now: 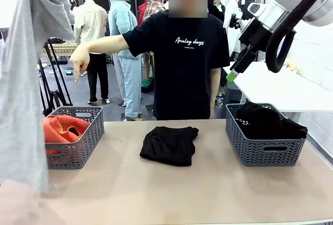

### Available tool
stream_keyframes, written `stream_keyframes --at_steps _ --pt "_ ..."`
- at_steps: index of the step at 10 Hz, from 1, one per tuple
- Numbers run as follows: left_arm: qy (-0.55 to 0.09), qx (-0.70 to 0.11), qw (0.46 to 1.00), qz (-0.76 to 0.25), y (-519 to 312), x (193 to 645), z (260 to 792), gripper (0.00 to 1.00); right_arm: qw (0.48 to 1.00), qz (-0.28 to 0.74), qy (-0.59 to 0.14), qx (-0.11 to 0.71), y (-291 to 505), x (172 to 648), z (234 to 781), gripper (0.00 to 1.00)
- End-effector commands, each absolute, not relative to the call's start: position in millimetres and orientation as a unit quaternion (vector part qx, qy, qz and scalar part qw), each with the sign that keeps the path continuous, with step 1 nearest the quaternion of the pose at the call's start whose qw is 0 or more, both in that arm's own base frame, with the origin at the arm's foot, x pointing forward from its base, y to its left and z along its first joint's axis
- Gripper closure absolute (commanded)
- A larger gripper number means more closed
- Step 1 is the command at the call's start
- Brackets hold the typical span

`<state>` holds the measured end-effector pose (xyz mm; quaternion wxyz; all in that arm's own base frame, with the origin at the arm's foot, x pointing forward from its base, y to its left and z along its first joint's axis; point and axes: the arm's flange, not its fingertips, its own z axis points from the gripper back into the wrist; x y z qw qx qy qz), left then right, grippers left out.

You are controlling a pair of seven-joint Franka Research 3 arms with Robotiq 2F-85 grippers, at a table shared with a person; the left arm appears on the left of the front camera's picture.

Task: Sort the tops and bottoms.
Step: Sort the clothes according to human instructions.

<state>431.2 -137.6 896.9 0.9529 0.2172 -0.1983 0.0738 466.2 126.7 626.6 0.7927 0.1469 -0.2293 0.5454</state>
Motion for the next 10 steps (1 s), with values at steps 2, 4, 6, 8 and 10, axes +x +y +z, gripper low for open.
stream_keyframes --at_steps 2,4,6,8,10 --pt "-0.198 0.217 0.953 0.074 -138 431 897 1.0 0.793 0.546 -0.226 0.145 127 466 626 0.0" --pt "-0.203 0.258 0.941 0.084 -117 471 937 1.0 0.793 0.546 -0.226 0.145 127 466 626 0.0" --pt "-0.215 0.272 0.934 0.084 -121 513 970 1.0 0.793 0.546 -0.226 0.145 127 466 626 0.0" --pt "-0.241 0.26 0.93 0.099 -118 557 982 1.0 0.793 0.546 -0.226 0.145 127 466 626 0.0" --pt "-0.274 0.254 0.922 0.102 -121 580 990 1.0 0.793 0.546 -0.226 0.145 127 466 626 0.0"
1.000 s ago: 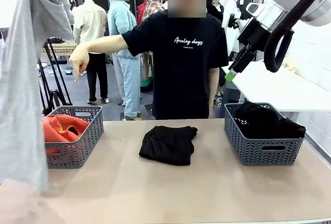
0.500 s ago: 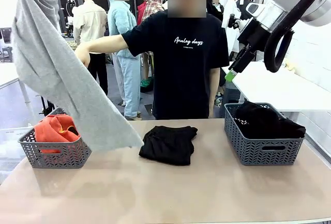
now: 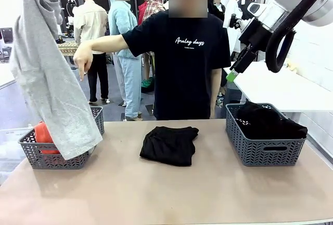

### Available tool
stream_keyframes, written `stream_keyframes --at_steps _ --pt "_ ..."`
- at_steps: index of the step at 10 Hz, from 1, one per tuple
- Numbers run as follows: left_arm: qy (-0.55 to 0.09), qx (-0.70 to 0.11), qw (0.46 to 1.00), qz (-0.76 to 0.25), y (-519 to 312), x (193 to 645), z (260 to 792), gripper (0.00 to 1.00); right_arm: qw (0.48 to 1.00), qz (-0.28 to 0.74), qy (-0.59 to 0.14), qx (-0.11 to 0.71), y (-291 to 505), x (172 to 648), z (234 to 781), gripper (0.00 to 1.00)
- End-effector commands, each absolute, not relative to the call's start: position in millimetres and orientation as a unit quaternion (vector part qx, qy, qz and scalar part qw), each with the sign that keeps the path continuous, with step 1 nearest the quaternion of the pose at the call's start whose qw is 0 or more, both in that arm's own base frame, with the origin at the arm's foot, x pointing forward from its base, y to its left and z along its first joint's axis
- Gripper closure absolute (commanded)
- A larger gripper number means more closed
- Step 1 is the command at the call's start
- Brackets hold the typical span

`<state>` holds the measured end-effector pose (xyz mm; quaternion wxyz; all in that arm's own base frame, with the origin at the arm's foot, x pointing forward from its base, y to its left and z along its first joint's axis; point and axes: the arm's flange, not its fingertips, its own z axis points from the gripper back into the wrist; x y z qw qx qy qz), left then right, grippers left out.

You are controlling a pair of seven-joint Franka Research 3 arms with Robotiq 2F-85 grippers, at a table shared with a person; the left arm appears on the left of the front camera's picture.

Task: Sort the tops and bottoms.
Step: Sort the clothes according to human instructions.

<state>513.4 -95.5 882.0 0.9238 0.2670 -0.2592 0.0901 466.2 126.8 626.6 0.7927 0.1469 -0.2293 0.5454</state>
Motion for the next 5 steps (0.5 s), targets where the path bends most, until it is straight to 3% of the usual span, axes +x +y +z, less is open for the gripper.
stream_keyframes --at_steps 1,5 --pt "-0.289 0.26 0.915 0.102 -124 586 1004 1.0 0.793 0.546 -0.226 0.145 127 466 626 0.0" --pt "-0.326 0.285 0.892 0.125 -120 598 1058 1.0 0.793 0.546 -0.226 0.145 127 466 626 0.0"
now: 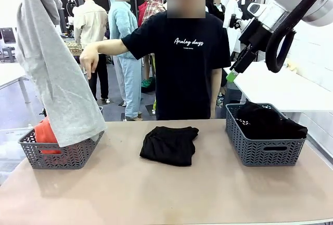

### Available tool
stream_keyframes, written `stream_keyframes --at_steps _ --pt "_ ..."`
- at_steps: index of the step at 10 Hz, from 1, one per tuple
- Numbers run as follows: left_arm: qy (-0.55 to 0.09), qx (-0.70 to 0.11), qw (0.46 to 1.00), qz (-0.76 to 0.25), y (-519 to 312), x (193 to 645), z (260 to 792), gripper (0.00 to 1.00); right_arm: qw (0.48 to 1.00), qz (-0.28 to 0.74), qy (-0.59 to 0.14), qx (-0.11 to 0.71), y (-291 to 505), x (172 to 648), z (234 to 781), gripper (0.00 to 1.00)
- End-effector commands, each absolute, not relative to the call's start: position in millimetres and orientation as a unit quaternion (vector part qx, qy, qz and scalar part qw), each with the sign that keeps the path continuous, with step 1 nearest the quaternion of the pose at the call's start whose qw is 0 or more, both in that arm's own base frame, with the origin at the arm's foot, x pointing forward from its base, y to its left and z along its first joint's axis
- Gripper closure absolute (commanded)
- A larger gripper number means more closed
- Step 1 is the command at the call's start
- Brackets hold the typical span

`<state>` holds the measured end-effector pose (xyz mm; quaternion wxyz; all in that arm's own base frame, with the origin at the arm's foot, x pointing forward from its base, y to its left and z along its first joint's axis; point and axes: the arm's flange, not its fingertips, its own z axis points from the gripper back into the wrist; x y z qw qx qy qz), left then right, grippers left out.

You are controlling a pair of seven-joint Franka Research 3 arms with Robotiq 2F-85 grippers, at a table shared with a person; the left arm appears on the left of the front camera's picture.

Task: Sort the tops and bottoms.
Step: Sort the clothes according to human instructions.

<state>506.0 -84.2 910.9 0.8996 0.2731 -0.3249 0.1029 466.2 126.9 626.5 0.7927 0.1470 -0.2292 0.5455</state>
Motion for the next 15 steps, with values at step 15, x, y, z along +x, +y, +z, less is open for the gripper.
stream_keyframes --at_steps 15 --pt "-0.216 0.235 0.937 0.139 -86 563 828 1.0 0.793 0.546 -0.226 0.145 127 466 626 0.0"
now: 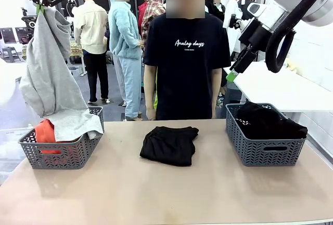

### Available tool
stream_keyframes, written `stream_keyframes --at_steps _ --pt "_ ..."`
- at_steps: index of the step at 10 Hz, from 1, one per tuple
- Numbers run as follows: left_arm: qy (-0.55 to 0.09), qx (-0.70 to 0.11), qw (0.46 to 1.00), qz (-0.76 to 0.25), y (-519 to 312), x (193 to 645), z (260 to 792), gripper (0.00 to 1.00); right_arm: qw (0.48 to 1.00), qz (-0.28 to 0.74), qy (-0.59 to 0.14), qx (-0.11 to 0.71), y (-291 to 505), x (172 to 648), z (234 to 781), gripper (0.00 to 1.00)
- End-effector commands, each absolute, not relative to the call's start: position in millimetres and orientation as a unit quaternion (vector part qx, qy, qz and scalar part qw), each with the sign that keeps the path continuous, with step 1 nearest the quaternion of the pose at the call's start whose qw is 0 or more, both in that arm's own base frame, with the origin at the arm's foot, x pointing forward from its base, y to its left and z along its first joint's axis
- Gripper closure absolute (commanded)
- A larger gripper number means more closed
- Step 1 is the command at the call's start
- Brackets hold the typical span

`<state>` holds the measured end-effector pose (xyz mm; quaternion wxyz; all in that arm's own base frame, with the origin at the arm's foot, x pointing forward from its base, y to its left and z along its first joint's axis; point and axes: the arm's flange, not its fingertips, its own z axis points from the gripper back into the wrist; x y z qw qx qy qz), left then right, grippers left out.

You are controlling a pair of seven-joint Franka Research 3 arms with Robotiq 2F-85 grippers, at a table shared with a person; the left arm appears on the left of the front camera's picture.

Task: Sort the tops and bottoms.
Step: Sort the clothes according to human instructions.

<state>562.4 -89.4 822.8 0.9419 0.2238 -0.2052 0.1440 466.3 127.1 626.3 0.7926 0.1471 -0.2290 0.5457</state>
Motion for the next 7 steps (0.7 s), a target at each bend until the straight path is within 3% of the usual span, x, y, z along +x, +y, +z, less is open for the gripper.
stream_keyframes --at_steps 1,4,7 --pt "-0.2 0.223 0.943 0.147 -88 559 824 1.0 0.793 0.546 -0.226 0.145 127 466 626 0.0" --pt "-0.071 0.113 0.977 0.168 -57 591 731 1.0 0.793 0.546 -0.226 0.145 127 466 626 0.0" --pt "-0.072 0.041 0.984 0.159 2 597 664 1.0 0.793 0.546 -0.226 0.145 127 466 626 0.0"
